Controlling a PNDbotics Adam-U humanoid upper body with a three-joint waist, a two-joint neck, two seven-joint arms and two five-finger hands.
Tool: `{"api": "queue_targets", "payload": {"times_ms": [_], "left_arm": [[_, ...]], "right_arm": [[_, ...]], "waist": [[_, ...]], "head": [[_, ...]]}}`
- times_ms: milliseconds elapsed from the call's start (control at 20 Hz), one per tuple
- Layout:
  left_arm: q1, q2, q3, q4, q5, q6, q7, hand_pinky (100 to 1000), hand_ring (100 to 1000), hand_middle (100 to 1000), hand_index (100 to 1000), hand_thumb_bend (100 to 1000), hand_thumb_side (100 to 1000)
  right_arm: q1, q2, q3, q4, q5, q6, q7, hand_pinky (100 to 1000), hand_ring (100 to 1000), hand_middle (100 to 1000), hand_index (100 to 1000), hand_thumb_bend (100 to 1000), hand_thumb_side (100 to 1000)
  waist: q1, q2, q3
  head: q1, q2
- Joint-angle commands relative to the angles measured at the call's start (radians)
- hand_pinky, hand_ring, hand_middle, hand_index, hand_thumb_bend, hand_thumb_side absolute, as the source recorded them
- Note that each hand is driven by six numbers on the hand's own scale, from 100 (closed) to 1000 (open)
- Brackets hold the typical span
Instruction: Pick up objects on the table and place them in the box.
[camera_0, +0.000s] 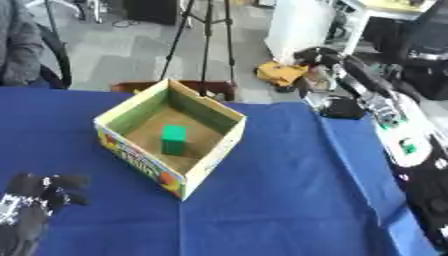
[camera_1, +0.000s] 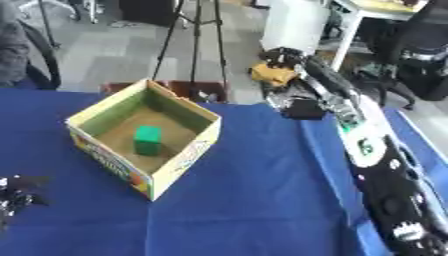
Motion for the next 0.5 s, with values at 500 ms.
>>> {"api": "queue_targets", "payload": {"times_ms": [500], "left_arm": [[-0.001, 0.025, 0.049, -0.036, 0.012, -0.014, 0.140, 622, 826, 601, 650, 434, 1000]], "right_arm": [[0.264, 0.201, 0.032, -0.133, -0.194, 0.184, -0.179, 696, 654, 689, 810, 100, 868]], "waist": [[0.041, -0.003, -0.059]], "head": [[0.066, -0.036]]}}
